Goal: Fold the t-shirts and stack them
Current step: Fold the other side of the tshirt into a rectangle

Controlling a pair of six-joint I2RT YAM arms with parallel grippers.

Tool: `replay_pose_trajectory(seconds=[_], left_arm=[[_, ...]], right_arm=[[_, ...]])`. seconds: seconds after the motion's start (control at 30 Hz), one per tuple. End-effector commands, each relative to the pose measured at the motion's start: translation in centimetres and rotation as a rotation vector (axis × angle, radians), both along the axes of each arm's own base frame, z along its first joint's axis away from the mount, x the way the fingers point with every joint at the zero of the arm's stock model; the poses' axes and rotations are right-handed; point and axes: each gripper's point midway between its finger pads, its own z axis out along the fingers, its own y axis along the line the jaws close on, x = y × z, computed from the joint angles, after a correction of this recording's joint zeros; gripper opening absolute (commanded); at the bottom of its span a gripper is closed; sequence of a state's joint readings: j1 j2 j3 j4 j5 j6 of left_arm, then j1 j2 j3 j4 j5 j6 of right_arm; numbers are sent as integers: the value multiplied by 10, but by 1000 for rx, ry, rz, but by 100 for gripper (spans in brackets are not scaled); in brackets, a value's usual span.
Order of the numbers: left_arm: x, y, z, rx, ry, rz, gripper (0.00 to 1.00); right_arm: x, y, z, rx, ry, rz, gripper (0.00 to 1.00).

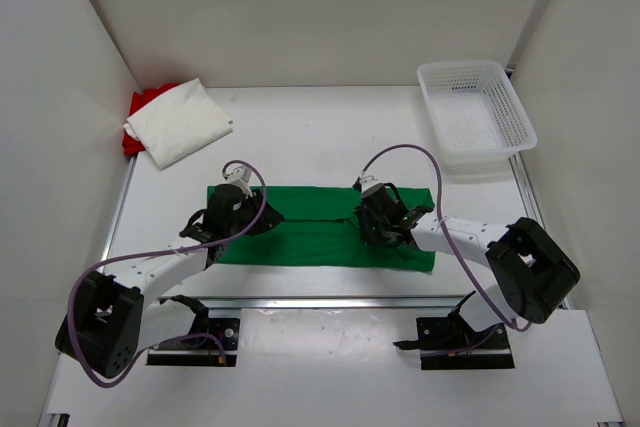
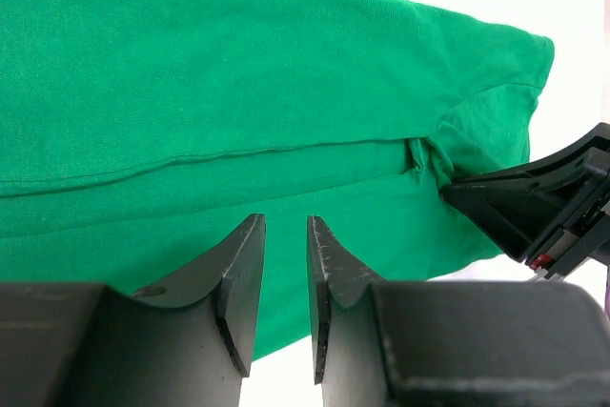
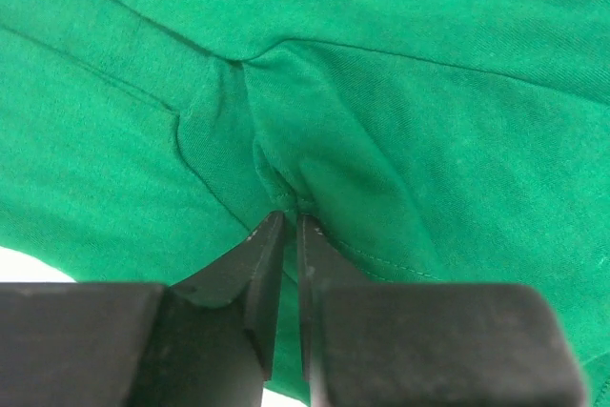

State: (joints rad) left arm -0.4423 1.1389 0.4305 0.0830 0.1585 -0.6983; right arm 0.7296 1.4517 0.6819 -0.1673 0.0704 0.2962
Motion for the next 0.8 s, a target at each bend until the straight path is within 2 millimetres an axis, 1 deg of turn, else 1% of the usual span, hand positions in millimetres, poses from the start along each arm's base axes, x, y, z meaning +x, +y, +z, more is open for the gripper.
replay_pose_trajectory(seconds=[0.0,0.1,0.17,0.2,0.23,0.27,0.3,0.33,0.4,0.47,0.5,0.57,0.6,0.63,0.67,0.7,0.77], left_arm=[[-1,-3,9,-25,-24,-9,35],[-1,-3,10,-33,-27,-13,35],[-1,-1,9,-31,-22,-8,36],[-1,-3,11,-40,-26,-9,35],[-2,-5,14,-43,-33,-18,35],[-1,-4,14,-45,-30,-17,35],[-1,-4,16,-48,-34,-17,35],[1,-4,20,-53,-43,-15,36],[1,-5,21,-54,-44,-18,35],[4,-3,26,-60,-54,-8,36],[2,-5,25,-60,-45,-19,35],[4,-5,30,-69,-57,-14,36],[2,-5,27,-72,-46,-15,36],[4,-2,28,-68,-47,-7,35],[3,-5,29,-74,-48,-15,36],[4,-3,30,-74,-54,-9,36],[4,-2,32,-79,-54,-11,35]], right_arm=[[8,4,6,54,-22,-32,8],[8,2,9,65,-16,-31,4],[7,4,14,73,-15,-25,3],[4,4,16,74,-8,-17,2],[5,6,23,81,-16,-11,2],[0,7,28,86,-3,1,2],[-1,5,31,84,-1,-2,2],[-2,10,40,110,2,17,2],[-10,11,47,129,50,29,1],[-14,18,58,154,66,53,2],[-20,20,57,154,90,66,2],[-24,30,65,167,110,97,2],[-29,32,65,174,130,108,2],[-30,35,64,168,152,112,2],[-33,38,61,163,180,125,1],[-37,42,61,167,190,144,1],[-43,45,52,142,226,150,1]])
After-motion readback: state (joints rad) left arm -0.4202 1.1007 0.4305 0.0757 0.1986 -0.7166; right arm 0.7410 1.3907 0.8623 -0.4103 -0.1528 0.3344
